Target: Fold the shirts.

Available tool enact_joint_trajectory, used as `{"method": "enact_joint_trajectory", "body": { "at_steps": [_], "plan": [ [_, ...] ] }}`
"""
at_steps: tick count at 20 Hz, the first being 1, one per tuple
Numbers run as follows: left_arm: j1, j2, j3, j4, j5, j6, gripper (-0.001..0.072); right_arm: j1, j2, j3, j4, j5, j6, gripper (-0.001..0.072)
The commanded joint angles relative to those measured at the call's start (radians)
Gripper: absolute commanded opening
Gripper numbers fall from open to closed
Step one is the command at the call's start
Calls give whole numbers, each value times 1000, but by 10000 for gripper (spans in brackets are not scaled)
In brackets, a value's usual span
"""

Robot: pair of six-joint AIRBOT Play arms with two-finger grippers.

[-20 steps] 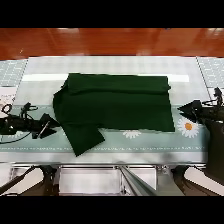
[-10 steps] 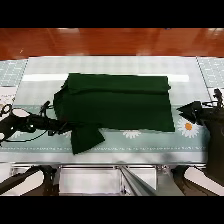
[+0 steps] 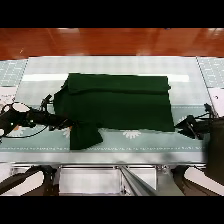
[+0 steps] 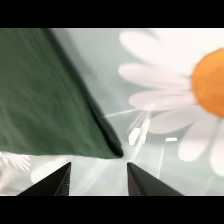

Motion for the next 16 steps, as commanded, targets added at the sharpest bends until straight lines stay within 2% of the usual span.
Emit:
{"method": "enact_joint_trajectory", "body": {
  "at_steps": [1,5,6,8,12,14,16],
  "plan": [
    [-2,-1,4,-3,-1,1,18,72,-69,-11,34,-16,-8,408],
    [-2,-1,4,-3,2,1,18,112,-133,-3,171,-118,-34,405],
    [-2,-1,4,-3,5,1,17,124,-140,6,182,-128,-34,352],
    [-1,-1,6,-2,11,2,17,150,-141,29,189,-126,-58,19],
    [54,-1,45,-4,-4,33,18,156,-137,105,205,-38,-104,22],
    [64,-7,89,-2,26,45,17,171,-137,162,225,-56,-97,21],
    [64,-48,171,-6,42,19,17,198,-143,254,233,-93,-72,22]
  ]
}}
